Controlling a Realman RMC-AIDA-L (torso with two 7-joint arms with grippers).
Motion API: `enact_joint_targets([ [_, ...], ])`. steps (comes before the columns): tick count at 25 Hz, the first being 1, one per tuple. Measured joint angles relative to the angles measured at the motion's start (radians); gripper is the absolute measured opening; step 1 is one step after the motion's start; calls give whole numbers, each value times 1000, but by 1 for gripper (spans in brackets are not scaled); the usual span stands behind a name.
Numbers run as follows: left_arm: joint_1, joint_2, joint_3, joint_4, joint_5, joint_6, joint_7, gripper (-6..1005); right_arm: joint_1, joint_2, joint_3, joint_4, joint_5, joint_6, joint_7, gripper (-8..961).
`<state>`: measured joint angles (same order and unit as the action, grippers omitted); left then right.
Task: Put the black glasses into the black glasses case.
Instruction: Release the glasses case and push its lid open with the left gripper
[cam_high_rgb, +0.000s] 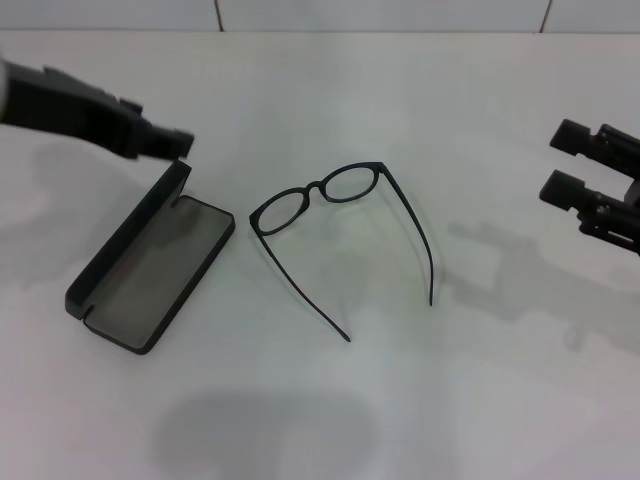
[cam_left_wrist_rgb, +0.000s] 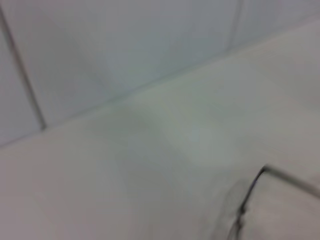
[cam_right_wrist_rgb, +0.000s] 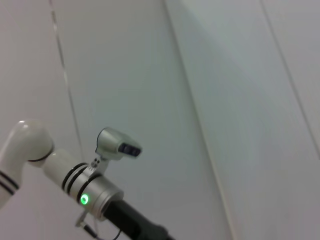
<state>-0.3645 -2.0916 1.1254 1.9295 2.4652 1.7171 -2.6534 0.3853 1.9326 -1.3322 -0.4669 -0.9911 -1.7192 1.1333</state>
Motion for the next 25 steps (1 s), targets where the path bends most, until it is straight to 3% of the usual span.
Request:
enact_joint_targets([
  [1, 2, 0, 81, 2, 87, -30, -44, 664, -2, 0, 5, 0, 0, 2, 0, 692],
  [7, -13, 0, 248, -127, 298, -105, -110, 648, 2, 1, 8, 1, 0, 35, -1, 693],
  [12, -40, 0, 254, -248, 322, -136, -118, 628, 6, 2, 8, 1, 0, 61, -1, 692],
  [25, -90, 4, 248, -380, 368, -110, -146, 576, 6, 2, 8, 2, 0, 99, -1, 691],
])
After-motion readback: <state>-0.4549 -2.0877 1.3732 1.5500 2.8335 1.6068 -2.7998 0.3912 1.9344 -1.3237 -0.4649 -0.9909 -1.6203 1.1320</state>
